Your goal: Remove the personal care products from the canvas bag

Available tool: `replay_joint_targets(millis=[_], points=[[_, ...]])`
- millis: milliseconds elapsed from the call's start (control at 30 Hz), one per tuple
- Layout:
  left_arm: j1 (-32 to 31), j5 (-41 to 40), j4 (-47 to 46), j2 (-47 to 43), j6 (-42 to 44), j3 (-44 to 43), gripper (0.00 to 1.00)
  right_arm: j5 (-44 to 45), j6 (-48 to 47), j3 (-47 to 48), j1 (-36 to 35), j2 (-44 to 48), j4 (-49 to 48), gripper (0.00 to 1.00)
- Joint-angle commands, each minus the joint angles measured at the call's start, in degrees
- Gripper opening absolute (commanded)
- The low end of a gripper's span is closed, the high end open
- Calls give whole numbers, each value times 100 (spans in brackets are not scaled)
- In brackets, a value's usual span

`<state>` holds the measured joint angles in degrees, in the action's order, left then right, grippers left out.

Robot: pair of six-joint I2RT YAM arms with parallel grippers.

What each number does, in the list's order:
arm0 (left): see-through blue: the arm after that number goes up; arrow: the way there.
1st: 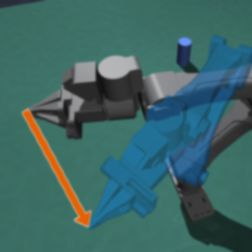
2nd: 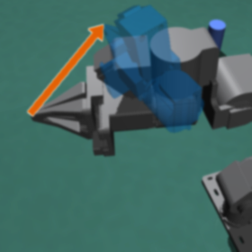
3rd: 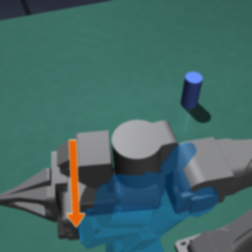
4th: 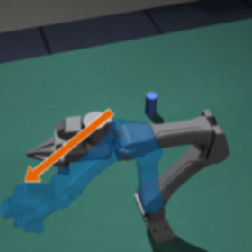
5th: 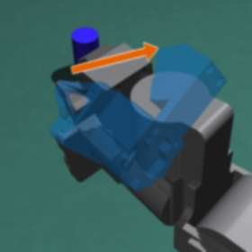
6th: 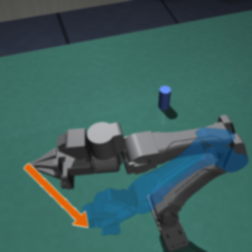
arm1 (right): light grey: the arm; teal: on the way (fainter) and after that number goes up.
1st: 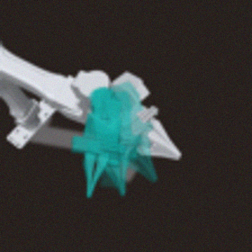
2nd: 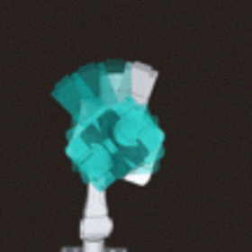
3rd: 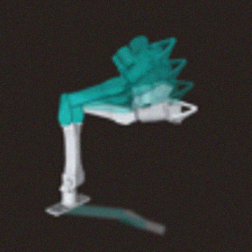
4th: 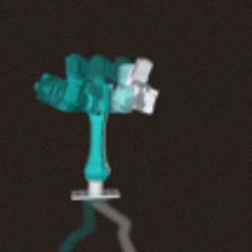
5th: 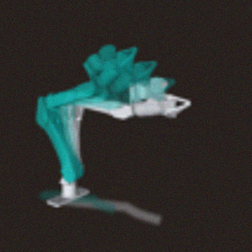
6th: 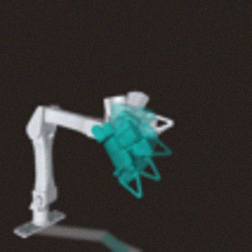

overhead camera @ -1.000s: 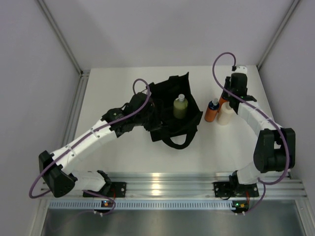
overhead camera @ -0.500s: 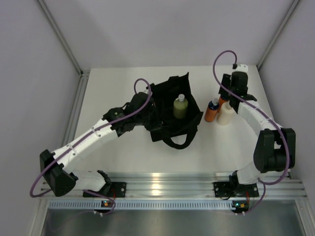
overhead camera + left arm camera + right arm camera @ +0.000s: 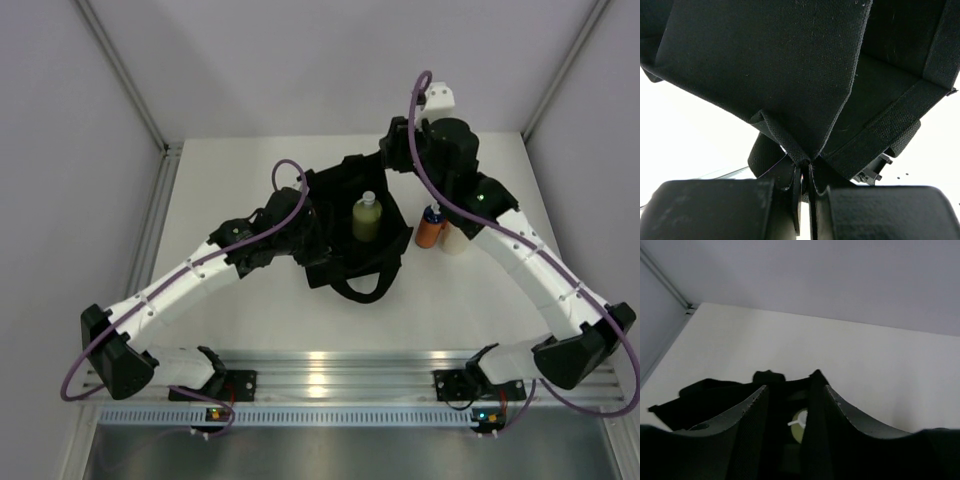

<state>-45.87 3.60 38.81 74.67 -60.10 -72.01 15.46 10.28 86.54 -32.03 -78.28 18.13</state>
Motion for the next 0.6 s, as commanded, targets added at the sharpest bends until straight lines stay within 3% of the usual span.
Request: replay_joint_targets(millis=[0, 167, 333, 567], points=[[-36, 1, -93, 3, -81, -147, 0, 238, 123, 380, -478, 68, 735, 46], [-36, 10, -93, 47, -108, -129, 0, 685, 746, 662, -1217, -213, 1087, 45], [-36, 1, -84, 100, -160, -164, 0, 1746, 1871, 688, -1691, -714, 1351, 45], [-36, -69, -101, 82, -204, -173, 0, 2338, 2619, 1101, -1701, -1373, 1737, 48]])
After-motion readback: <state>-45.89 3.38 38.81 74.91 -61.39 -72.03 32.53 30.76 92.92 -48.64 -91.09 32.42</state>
